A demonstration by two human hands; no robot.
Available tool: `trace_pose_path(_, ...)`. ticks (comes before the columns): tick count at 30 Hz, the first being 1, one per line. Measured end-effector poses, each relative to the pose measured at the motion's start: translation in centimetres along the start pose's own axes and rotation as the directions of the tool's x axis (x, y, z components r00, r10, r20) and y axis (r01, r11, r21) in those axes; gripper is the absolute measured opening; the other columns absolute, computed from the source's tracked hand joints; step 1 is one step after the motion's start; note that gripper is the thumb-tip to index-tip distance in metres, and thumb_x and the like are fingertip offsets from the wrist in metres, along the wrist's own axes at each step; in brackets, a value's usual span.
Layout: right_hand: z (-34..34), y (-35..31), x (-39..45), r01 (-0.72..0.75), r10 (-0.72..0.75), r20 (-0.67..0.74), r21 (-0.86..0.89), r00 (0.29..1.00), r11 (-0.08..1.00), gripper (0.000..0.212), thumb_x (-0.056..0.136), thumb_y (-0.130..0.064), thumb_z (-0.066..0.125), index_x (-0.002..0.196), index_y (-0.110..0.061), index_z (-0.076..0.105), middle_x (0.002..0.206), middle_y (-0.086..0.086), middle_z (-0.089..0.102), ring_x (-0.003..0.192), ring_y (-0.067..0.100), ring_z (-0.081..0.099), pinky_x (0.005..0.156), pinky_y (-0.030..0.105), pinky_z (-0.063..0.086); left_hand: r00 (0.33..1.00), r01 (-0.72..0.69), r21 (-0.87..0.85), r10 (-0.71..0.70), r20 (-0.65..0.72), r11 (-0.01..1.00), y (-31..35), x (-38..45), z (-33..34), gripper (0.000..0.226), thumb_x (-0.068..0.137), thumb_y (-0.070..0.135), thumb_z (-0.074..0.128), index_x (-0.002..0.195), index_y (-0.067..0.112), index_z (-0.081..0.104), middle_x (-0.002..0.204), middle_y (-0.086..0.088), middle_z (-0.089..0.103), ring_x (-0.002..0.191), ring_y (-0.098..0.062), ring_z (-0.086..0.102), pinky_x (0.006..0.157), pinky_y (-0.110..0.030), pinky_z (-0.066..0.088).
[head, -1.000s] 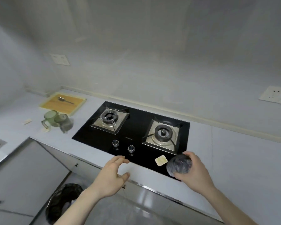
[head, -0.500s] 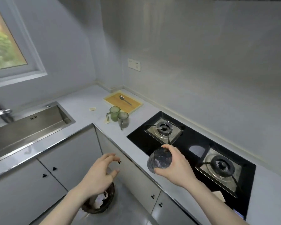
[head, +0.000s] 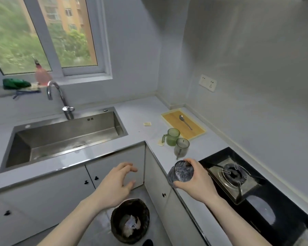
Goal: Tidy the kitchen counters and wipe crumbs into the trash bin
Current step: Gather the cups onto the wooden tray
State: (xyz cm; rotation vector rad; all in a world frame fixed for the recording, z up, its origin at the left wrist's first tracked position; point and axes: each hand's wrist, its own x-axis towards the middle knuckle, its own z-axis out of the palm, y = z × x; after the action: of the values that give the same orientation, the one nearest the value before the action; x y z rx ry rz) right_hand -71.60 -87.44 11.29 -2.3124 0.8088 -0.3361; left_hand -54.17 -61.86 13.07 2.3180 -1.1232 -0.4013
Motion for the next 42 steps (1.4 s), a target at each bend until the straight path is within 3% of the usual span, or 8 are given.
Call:
trace_pose_path(4, 2.2, 0.3, 4.7, -0.058, 0.058, 0.037, 0.015, 0.998, 0.998, 0.09, 0.049, -0.067, 0.08, 0.129, -0.049, 0.041, 0.12, -0.024, 0.051, 0.104, 0.002, 0.056, 0.076, 0.021, 0.048, 1.0, 0.018, 0.0, -0.018, 0.01, 1.0, -1.6, 4.5, -1.1, 0.036, 0.097, 0.036, 0.06, 0.132, 0.035, 0.054, 0.151, 0.017, 0.038, 0.079, -0.007, 0.053, 0.095, -0.019, 0.037)
trace_pose_path(8, 4.6, 1.4, 9.5, -0.146, 0.144, 0.073, 0.014, 0.987, 0.989, 0.093, 0.049, -0.066, 0.077, 0.133, -0.048, 0.04, 0.124, -0.022, 0.049, 0.106, 0.004, 0.055, 0.078, 0.024, 0.05, 1.0, -0.001, 0.005, 0.001, 0.021, 1.0, -3.8, 9.6, -2.1, 0.036, 0.096, 0.037, 0.061, 0.131, 0.036, 0.054, 0.148, 0.018, 0.039, 0.128, -0.005, 0.047, 0.103, -0.016, 0.035)
trace_pose_path(12, 6.5, 2.6, 14.2, -0.198, 0.202, 0.116, -0.048, 0.972, 0.979, 0.094, 0.049, -0.064, 0.074, 0.134, -0.043, 0.04, 0.125, -0.018, 0.049, 0.107, 0.007, 0.057, 0.082, 0.029, 0.053, 1.0, 0.006, 0.003, -0.006, 0.02, 1.0, -5.6, 13.9, -2.1, 0.035, 0.095, 0.038, 0.061, 0.129, 0.037, 0.055, 0.146, 0.019, 0.041, 0.122, -0.004, 0.052, 0.103, -0.018, 0.036)
trace_pose_path(17, 8.6, 3.3, 17.4, -0.277, 0.288, 0.162, -0.089, 0.944, 0.957, 0.098, 0.05, -0.059, 0.074, 0.138, -0.039, 0.037, 0.128, -0.014, 0.046, 0.11, 0.014, 0.058, 0.084, 0.034, 0.055, 0.996, 0.007, 0.023, -0.008, 0.084, 1.0, -7.1, 17.6, -1.4, 0.037, 0.093, 0.035, 0.063, 0.13, 0.034, 0.057, 0.147, 0.016, 0.042, 0.134, -0.007, 0.044, 0.11, -0.021, 0.033)
trace_pose_path(25, 10.6, 4.0, 20.0, -0.377, 0.382, 0.125, -0.065, 0.916, 0.924, 0.099, 0.06, -0.05, 0.079, 0.147, -0.035, 0.033, 0.141, -0.01, 0.042, 0.123, 0.019, 0.054, 0.093, 0.035, 0.052, 0.952, -0.108, 0.058, 0.087, 0.293, 0.992, -6.9, 27.6, -0.9, 0.041, 0.09, 0.03, 0.063, 0.13, 0.03, 0.059, 0.139, 0.014, 0.047, 0.128, -0.009, 0.049, 0.108, -0.023, 0.038)
trace_pose_path(30, 12.0, 3.9, 21.5, -0.476, 0.48, 0.054, -0.072, 0.876, 0.877, 0.091, 0.063, -0.048, 0.08, 0.141, -0.038, 0.035, 0.139, -0.01, 0.043, 0.119, 0.022, 0.053, 0.087, 0.036, 0.052, 0.893, -0.159, 0.042, 0.125, 0.432, 0.986, -6.4, 35.7, 0.7, 0.038, 0.091, 0.033, 0.062, 0.128, 0.031, 0.058, 0.135, 0.012, 0.047, 0.114, -0.012, 0.057, 0.099, -0.031, 0.047)
trace_pose_path(34, 13.9, 3.3, 23.6, -0.569, 0.57, 0.019, -0.037, 0.821, 0.821, 0.091, 0.06, -0.047, 0.077, 0.141, -0.036, 0.036, 0.141, -0.009, 0.042, 0.117, 0.023, 0.053, 0.088, 0.035, 0.05, 0.837, -0.181, 0.041, 0.132, 0.531, 0.983, -6.9, 41.5, 3.0, 0.041, 0.089, 0.038, 0.061, 0.13, 0.033, 0.055, 0.135, 0.01, 0.048, 0.113, -0.011, 0.055, 0.088, -0.026, 0.044)
trace_pose_path(42, 16.9, 2.1, 28.4, -0.717, 0.714, -0.077, -0.033, 0.696, 0.696, 0.091, 0.059, -0.042, 0.079, 0.139, -0.035, 0.038, 0.145, -0.005, 0.041, 0.13, 0.026, 0.048, 0.092, 0.036, 0.052, 0.733, -0.181, 0.03, 0.115, 0.671, 0.983, -8.9, 50.3, 6.8, 0.055, 0.088, 0.037, 0.061, 0.14, 0.026, 0.049, 0.14, 0.007, 0.051, 0.107, -0.012, 0.053, 0.088, -0.024, 0.04)
